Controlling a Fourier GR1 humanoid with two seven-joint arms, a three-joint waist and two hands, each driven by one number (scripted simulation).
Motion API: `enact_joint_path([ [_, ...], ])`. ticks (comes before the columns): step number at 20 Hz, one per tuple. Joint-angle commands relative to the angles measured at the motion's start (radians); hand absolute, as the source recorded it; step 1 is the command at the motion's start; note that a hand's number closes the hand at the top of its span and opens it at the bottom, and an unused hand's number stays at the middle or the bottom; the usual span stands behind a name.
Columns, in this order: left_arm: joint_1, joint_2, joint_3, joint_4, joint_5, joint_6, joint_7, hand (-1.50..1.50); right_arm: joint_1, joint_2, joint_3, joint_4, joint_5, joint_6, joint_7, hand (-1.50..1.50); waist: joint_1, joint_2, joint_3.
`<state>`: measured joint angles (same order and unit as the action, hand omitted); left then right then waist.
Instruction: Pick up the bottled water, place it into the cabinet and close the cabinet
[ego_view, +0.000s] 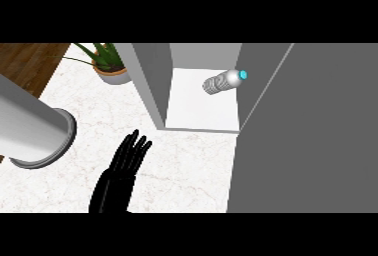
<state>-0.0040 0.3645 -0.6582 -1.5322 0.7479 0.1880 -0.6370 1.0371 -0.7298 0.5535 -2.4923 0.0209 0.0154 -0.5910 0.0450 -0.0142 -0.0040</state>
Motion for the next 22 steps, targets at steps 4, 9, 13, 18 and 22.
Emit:
enact_joint_path([
  [4, 0.154, 0.191, 0.052, -0.149, 0.027, -0.118, -0.056, -1.50, -0.115, -0.146, 0.041, -0.142, 0.200, 0.060, 0.099, 1.50, 0.022, 0.001, -0.004],
  [9, 0.260, 0.308, 0.149, -0.136, 0.074, -0.237, -0.148, -1.50, -0.204, -0.146, 0.118, -0.185, 0.175, 0.046, 0.173, 1.50, 0.027, 0.009, -0.006],
  [13, 0.322, 0.384, 0.192, -0.176, 0.102, -0.304, -0.172, -1.50, -0.273, -0.136, 0.179, -0.205, 0.131, 0.035, 0.281, 1.50, 0.035, 0.015, -0.006],
  [18, 0.362, 0.447, 0.234, -0.172, 0.123, -0.388, -0.195, -1.50, -0.413, -0.073, 0.247, -0.156, 0.061, 0.035, 0.404, 1.50, 0.055, 0.026, -0.006],
  [22, 0.364, 0.486, 0.252, -0.149, 0.122, -0.441, -0.200, -1.50, -0.566, -0.084, 0.217, -0.144, 0.033, 0.082, 0.457, 1.50, 0.096, 0.036, -0.010],
])
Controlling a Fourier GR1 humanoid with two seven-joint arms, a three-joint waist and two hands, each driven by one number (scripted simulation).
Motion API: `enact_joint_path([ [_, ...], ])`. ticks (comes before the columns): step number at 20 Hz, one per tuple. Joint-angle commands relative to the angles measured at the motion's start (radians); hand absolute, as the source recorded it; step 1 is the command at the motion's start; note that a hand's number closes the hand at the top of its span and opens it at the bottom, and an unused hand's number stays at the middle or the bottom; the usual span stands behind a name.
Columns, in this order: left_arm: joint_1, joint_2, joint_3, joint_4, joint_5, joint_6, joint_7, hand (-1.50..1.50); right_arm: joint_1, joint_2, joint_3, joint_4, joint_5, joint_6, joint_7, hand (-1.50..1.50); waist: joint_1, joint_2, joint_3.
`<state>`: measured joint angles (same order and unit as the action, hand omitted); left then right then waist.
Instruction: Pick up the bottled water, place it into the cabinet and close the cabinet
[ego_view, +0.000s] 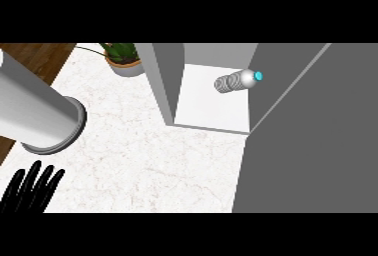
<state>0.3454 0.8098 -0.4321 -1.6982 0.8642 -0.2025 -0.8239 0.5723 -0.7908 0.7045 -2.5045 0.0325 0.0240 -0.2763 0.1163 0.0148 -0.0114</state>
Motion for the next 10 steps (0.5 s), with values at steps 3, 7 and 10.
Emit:
enact_joint_path([
  [3, 0.026, 0.056, 0.037, 0.014, 0.019, -0.070, -0.013, -1.50, -0.205, 0.008, 0.099, -0.085, 0.018, 0.099, 0.199, 1.50, 0.032, 0.006, -0.003],
  [7, 0.018, 0.061, 0.044, 0.023, 0.017, -0.087, -0.017, -1.50, -0.303, 0.045, 0.097, -0.013, -0.013, 0.108, 0.258, 1.50, 0.065, 0.016, -0.008],
  [10, 0.023, 0.075, 0.055, 0.024, 0.018, -0.109, -0.025, -1.50, -0.358, 0.085, 0.106, 0.014, -0.046, 0.110, 0.304, 1.50, 0.074, 0.016, -0.008],
])
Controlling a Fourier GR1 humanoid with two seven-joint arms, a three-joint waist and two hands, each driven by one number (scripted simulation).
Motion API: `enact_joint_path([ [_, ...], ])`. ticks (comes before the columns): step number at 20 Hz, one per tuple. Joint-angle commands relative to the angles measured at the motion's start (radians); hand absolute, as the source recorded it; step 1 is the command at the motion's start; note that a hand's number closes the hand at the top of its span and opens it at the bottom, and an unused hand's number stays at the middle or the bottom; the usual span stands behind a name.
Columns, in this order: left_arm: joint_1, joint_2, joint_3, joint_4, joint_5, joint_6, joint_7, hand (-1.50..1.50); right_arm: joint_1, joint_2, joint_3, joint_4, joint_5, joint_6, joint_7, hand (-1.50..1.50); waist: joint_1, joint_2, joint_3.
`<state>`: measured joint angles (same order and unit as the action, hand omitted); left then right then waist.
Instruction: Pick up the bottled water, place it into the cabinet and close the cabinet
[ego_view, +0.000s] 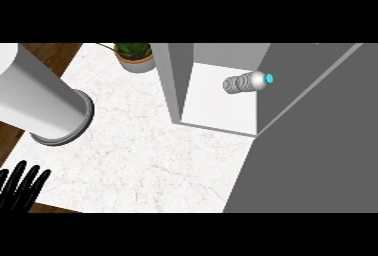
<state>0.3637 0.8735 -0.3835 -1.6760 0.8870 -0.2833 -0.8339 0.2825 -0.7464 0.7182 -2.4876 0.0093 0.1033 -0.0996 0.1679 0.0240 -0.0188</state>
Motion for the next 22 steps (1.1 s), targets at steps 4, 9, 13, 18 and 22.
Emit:
enact_joint_path([
  [4, -0.002, 0.028, 0.028, 0.003, 0.012, -0.040, -0.005, -1.50, -0.122, 0.121, 0.092, 0.039, -0.069, 0.011, 0.181, 1.50, 0.017, 0.011, -0.001],
  [9, -0.014, 0.056, 0.057, -0.002, 0.026, -0.054, 0.006, -1.50, -0.152, 0.189, 0.058, 0.091, -0.119, -0.001, 0.218, 1.50, 0.021, 0.021, 0.001],
  [13, -0.004, 0.055, 0.056, 0.004, 0.027, -0.064, 0.009, -1.50, -0.185, 0.254, 0.020, 0.139, -0.179, -0.018, 0.255, 1.50, 0.030, 0.025, 0.002],
  [18, -0.022, 0.066, 0.086, 0.016, 0.048, -0.080, 0.013, -1.50, -0.275, 0.370, -0.023, 0.242, -0.323, -0.039, 0.320, 1.50, 0.027, 0.027, 0.005],
  [22, -0.018, 0.074, 0.094, 0.020, 0.057, -0.093, 0.024, -1.50, -0.408, 0.459, -0.077, 0.367, -0.471, -0.029, 0.383, 1.50, 0.042, 0.025, 0.008],
])
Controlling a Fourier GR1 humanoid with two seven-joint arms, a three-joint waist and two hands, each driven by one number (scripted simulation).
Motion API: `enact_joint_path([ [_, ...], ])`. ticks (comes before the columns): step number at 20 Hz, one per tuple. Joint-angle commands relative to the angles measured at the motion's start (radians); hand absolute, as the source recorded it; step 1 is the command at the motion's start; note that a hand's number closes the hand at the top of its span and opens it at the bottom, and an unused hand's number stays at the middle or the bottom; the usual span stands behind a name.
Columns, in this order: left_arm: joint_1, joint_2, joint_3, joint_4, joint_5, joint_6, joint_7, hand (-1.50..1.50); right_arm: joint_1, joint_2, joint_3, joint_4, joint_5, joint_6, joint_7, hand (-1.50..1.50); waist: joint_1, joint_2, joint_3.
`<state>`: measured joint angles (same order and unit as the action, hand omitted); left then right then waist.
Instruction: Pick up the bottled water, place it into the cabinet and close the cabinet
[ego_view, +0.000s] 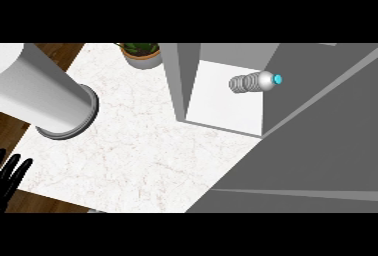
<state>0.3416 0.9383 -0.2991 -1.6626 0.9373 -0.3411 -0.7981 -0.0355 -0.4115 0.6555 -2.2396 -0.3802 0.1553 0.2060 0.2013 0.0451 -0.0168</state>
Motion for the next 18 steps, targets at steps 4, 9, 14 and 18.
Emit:
enact_joint_path([
  [4, 0.003, -0.011, 0.014, 0.010, 0.027, -0.021, -0.003, -1.50, -0.211, 0.191, -0.107, 0.273, -0.137, -0.089, 0.101, 1.50, -0.024, -0.002, 0.009],
  [9, 0.036, 0.011, 0.046, 0.029, 0.040, -0.045, -0.005, -1.50, -0.393, 0.262, -0.236, 0.482, -0.091, -0.169, 0.117, 1.50, -0.055, -0.020, 0.012],
  [14, 0.063, 0.013, 0.075, 0.051, 0.067, -0.096, -0.013, -1.50, -0.609, 0.311, -0.346, 0.774, -0.038, -0.220, 0.096, 1.50, -0.085, -0.024, 0.014],
  [18, 0.072, 0.015, 0.079, 0.023, 0.066, -0.094, 0.005, -1.50, -0.803, 0.322, -0.423, 0.984, -0.005, -0.233, 0.071, 1.50, -0.077, -0.021, 0.015],
])
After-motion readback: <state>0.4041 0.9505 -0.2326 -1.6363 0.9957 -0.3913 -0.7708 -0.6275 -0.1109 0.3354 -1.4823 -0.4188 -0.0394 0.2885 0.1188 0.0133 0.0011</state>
